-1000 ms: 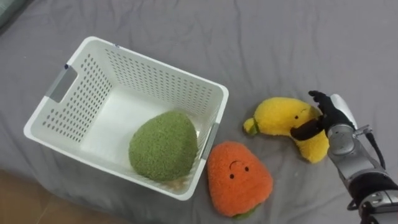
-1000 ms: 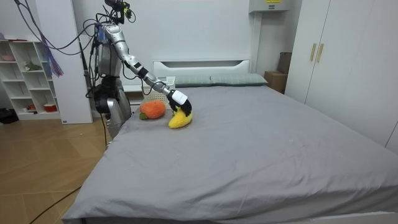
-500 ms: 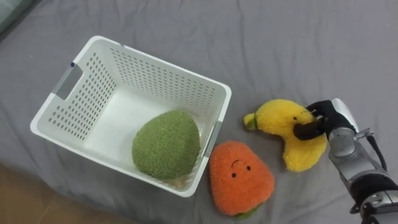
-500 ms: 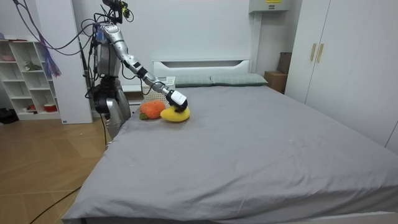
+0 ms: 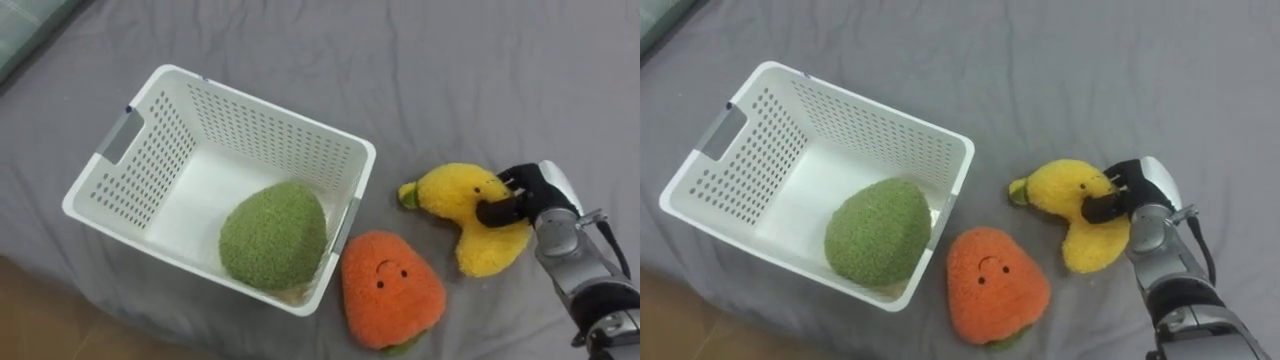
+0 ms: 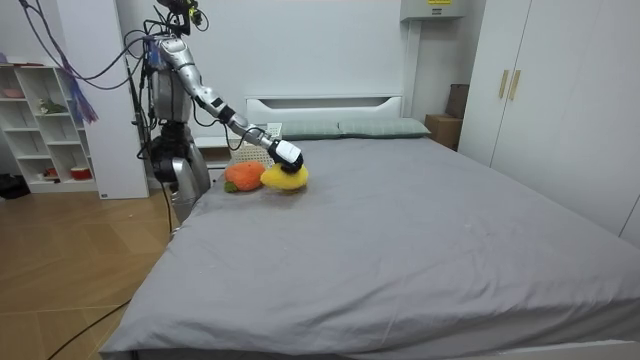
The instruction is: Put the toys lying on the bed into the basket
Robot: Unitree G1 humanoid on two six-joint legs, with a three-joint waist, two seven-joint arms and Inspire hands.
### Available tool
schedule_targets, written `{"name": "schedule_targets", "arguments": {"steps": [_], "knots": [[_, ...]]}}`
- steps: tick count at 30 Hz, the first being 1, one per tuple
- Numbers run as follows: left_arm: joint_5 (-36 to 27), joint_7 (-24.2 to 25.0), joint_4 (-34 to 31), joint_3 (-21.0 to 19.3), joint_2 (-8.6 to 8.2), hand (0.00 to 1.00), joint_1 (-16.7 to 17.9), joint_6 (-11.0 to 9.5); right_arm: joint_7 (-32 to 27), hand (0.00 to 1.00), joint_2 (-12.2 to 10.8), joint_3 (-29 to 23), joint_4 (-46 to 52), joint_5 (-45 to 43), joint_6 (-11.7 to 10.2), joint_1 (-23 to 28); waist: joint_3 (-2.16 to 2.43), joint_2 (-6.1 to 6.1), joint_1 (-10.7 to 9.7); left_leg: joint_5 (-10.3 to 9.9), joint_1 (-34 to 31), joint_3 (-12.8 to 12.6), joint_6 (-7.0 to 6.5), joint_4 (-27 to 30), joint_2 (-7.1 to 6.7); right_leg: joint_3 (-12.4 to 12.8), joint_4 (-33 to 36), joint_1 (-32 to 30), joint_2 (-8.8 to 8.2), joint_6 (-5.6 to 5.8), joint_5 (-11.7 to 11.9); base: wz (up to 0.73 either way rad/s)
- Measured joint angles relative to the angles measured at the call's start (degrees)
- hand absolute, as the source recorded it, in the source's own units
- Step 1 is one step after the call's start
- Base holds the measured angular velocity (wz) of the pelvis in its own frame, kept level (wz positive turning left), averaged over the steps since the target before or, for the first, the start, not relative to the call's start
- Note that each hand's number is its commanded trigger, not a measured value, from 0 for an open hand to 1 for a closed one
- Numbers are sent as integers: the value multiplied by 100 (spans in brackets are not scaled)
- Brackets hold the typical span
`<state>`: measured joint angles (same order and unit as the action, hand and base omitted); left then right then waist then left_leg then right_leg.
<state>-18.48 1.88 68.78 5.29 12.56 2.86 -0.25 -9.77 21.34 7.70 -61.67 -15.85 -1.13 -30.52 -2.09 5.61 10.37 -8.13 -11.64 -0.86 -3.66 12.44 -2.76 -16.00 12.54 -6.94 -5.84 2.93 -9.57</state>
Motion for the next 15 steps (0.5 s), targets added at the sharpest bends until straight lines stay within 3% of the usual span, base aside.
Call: {"name": "schedule_targets", "arguments": {"steps": [1, 5, 7, 11, 12, 13, 15], "knots": [[22, 1, -23, -64, 1, 0, 90, 6, 1, 100, 3, 0, 349, -15, 20, 30, 27, -3, -50, -2, 93, -25, 1, -58, 6, 7, 4, 54, 2, 0, 0, -8], [125, 14, -61, -293, 6, 0, 174, 55, -3, 100, 225, 11, 1829, 11, 120, 121, 48, 7, -159, 2, 261, -83, 4, -106, 14, 27, 0, 185, 2, 0, 0, -7], [129, -11, -69, -456, 13, 0, 235, 64, -13, 100, 301, 31, 2830, 14, 157, 300, 98, 8, -179, 2, 498, -84, 4, -166, 10, 21, -28, 416, 3, 2, 1, 0], [258, -21, -179, -516, 7, 0, 221, 69, 6, 100, 274, 62, 3436, -13, 176, 313, 147, 5, -230, -2, 844, -62, 1, -244, -6, -4, -194, 805, 11, 26, 17, 0], [306, -21, -216, -518, -10, 0, 219, 76, 22, 100, 226, 61, 3549, -43, 216, 331, 197, 1, -233, -3, 907, -50, 2, -271, -5, -1, -193, 855, 11, 26, 16, 0], [364, -20, -289, -519, -33, 0, 216, 110, 74, 100, 207, 61, 3697, -56, 251, 366, 213, -9, -231, -3, 956, -49, 2, -274, -6, 5, -192, 905, 11, 26, 16, 0], [504, -10, -375, -519, -53, 0, 210, 130, 105, 100, 206, 61, 3997, -55, 260, 492, 229, -15, -223, -1, 998, -51, 1, -273, -7, 11, -191, 945, 11, 26, 17, 0]]}}
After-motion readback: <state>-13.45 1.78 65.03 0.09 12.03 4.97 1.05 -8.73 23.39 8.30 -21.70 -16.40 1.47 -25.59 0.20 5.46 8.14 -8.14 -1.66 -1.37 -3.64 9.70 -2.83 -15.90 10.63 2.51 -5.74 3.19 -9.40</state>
